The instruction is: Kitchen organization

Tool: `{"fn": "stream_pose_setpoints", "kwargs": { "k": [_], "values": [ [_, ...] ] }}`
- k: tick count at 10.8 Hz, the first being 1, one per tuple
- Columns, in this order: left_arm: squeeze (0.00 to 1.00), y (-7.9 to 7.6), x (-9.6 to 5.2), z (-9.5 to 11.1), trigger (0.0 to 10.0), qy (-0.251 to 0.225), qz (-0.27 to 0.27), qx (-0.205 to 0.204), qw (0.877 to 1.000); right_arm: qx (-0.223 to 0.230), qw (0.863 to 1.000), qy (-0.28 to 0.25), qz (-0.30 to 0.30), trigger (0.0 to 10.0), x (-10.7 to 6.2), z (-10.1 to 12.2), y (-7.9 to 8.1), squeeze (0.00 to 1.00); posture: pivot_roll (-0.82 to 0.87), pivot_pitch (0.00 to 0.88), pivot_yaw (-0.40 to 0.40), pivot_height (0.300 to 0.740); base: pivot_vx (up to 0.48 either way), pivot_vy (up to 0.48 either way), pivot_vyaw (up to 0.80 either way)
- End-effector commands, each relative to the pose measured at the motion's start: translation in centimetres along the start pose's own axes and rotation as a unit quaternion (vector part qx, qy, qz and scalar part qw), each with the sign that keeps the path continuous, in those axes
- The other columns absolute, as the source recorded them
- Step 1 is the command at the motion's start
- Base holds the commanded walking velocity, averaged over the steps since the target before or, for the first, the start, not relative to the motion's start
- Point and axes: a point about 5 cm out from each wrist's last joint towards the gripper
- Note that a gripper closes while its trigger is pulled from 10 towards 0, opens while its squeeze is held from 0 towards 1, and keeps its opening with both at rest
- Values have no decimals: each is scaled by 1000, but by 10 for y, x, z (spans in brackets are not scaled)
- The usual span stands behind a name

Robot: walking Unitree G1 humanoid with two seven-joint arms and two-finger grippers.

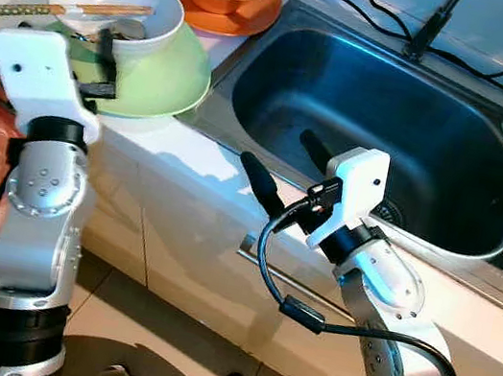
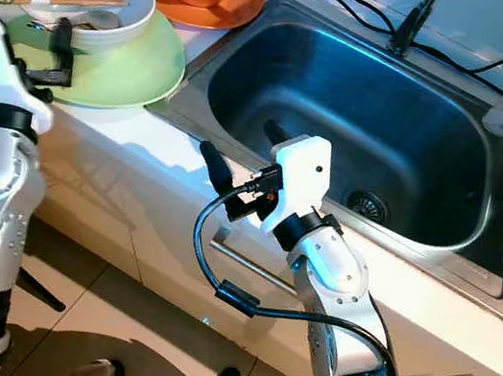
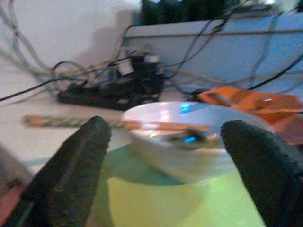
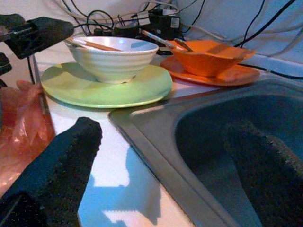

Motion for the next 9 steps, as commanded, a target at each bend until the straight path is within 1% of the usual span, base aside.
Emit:
{"fn": "stream_pose_setpoints", "kwargs": {
  "k": [1, 2, 3, 4, 6, 7, 9],
  "values": [
    [1000, -10, -1, 13, 10000, -36, -30, -1, 999, -8, 1000, -2, 1, 10000, 1, 1, -1, 0, -8, 170, -117, 740, 0, 0, 0],
    [1000, -20, -2, 20, 10000, -57, -51, 8, 997, -8, 1000, -3, 0, 10000, 1, 2, -2, 0, -10, 170, -118, 740, 0, 0, 0],
    [1000, -29, -3, 21, 10000, -63, -71, 9, 995, -8, 1000, -4, 0, 10000, 2, 2, -1, 0, -13, 169, -118, 740, 0, 0, 0],
    [0, -34, -4, 17, 10000, -52, -79, -1, 995, -9, 1000, -4, 0, 10000, 2, 2, -1, 0, -17, 167, -120, 740, 0, 0, 0],
    [0, -43, -10, 12, 10000, -46, -93, -6, 995, -11, 1000, -4, 0, 10000, 2, 2, -2, 0, -18, 166, -121, 740, 0, 0, 0],
    [0, -44, -10, 9, 10000, -41, -94, -5, 995, -11, 1000, -4, 0, 10000, 2, 2, -2, 0, -19, 166, -120, 740, 0, 0, 0],
    [0, -40, -9, -4, 10000, -20, -85, -1, 996, -11, 1000, -4, -1, 10000, 2, 2, -2, 0, -19, 166, -118, 740, 0, 0, 0]
  ]
}}
Point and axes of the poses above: a point about 5 cm out from each wrist's last joint towards the gripper, its own x axis pointing out of the wrist towards the gripper, its own z axis along the axis of the wrist's last joint, y = z × x, and after that the axes turned 3 degrees about x, right-handed
